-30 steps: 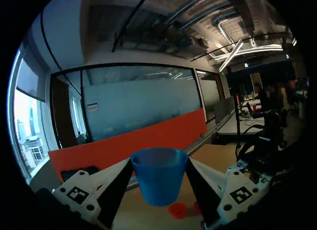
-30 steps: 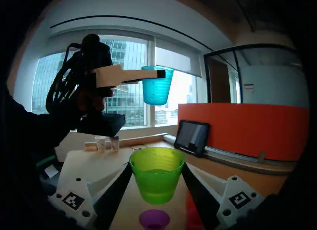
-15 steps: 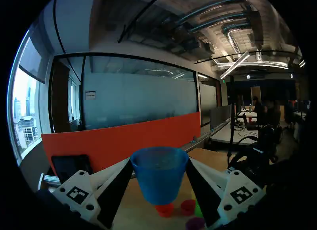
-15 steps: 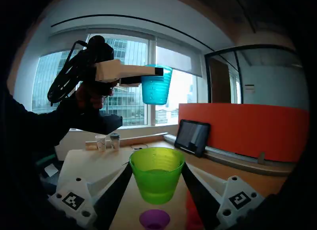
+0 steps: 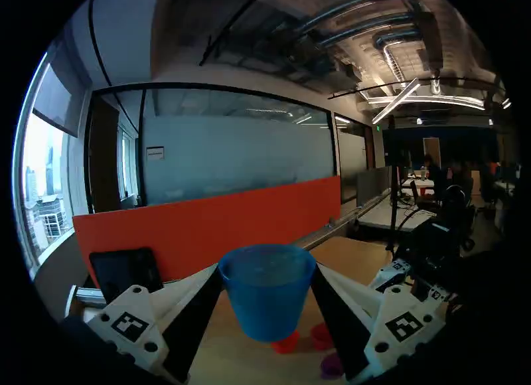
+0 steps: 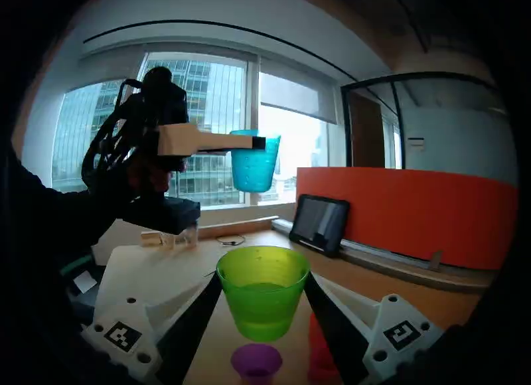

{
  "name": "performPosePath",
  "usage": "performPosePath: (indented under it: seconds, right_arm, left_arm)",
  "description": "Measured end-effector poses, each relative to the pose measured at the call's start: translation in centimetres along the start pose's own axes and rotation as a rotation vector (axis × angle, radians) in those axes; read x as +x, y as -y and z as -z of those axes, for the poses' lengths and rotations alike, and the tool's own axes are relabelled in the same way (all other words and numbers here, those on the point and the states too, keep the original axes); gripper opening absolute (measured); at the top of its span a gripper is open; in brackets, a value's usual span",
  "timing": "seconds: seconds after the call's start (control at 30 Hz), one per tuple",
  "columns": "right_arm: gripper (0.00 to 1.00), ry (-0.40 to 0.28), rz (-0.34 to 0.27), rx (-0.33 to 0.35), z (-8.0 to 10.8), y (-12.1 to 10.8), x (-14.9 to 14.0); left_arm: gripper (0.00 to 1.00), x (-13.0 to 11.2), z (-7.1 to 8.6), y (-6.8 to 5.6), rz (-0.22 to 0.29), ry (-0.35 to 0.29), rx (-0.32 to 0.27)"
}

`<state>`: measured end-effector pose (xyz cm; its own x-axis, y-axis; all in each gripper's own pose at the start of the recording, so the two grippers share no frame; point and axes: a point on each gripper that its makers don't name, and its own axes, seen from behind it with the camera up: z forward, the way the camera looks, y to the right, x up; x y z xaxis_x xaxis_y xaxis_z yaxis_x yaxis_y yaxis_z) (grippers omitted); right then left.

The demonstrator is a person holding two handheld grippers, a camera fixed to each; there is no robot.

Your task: Pour water

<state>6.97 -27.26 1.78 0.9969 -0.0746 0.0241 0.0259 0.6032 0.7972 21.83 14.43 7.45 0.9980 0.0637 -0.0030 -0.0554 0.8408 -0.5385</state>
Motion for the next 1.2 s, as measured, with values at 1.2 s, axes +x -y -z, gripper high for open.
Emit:
performPosePath:
  seconds: [1.2]
  right_arm:
    - [0.91, 0.231, -0.030, -0.091, 6.8, -3.6, -7.1]
  left_arm:
    - [0.89, -17.0, 2.2, -1.6, -0.008, 0.183, -0.028]
